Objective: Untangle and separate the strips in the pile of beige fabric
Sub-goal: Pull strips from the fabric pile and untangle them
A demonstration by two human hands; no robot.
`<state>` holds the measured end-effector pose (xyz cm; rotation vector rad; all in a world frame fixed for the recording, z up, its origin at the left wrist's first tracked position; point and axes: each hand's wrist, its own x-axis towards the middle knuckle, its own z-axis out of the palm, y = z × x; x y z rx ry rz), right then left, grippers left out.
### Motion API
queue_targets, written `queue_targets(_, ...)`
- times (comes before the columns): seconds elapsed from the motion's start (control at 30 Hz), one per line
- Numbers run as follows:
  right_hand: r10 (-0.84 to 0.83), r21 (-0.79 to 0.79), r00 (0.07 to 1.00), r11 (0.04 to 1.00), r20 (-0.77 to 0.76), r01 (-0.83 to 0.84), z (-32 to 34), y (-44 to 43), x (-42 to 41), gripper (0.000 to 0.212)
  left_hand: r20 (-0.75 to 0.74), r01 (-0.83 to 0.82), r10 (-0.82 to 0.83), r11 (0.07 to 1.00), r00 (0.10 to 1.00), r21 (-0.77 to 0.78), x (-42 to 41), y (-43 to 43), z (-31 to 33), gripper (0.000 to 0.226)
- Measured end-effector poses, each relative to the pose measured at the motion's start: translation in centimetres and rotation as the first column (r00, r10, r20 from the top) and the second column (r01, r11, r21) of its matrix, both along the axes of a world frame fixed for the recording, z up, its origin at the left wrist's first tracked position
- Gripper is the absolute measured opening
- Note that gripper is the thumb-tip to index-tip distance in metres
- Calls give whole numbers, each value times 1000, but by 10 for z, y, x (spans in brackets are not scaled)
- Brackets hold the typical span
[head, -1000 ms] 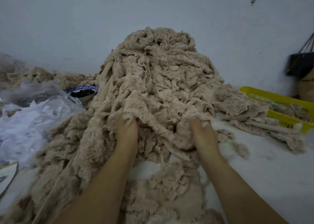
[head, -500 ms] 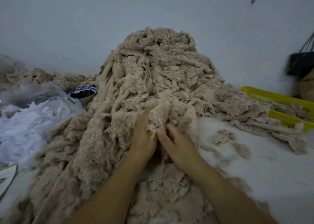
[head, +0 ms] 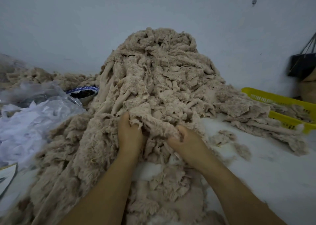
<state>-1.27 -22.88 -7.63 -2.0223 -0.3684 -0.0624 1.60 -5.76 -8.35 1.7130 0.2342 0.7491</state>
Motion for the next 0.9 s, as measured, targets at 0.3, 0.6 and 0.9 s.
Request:
queue_targets(0.3, -604, 399, 789, 699, -117, 594, 6, -30, 18, 5, -45, -146, 139, 935, 989, -324, -5, 10, 12, 29)
queue_targets(0.6, -308, 178, 879, 949, 365, 259, 4, -4, 3, 47, 41, 371, -488, 714, 872, 594, -37, -44, 24, 44)
queue_targets(0.9, -316, 95, 900, 949, 299, 301, -1, -2, 4, 46, -9, 575, -576, 817, 817, -31, -37, -38, 23, 34)
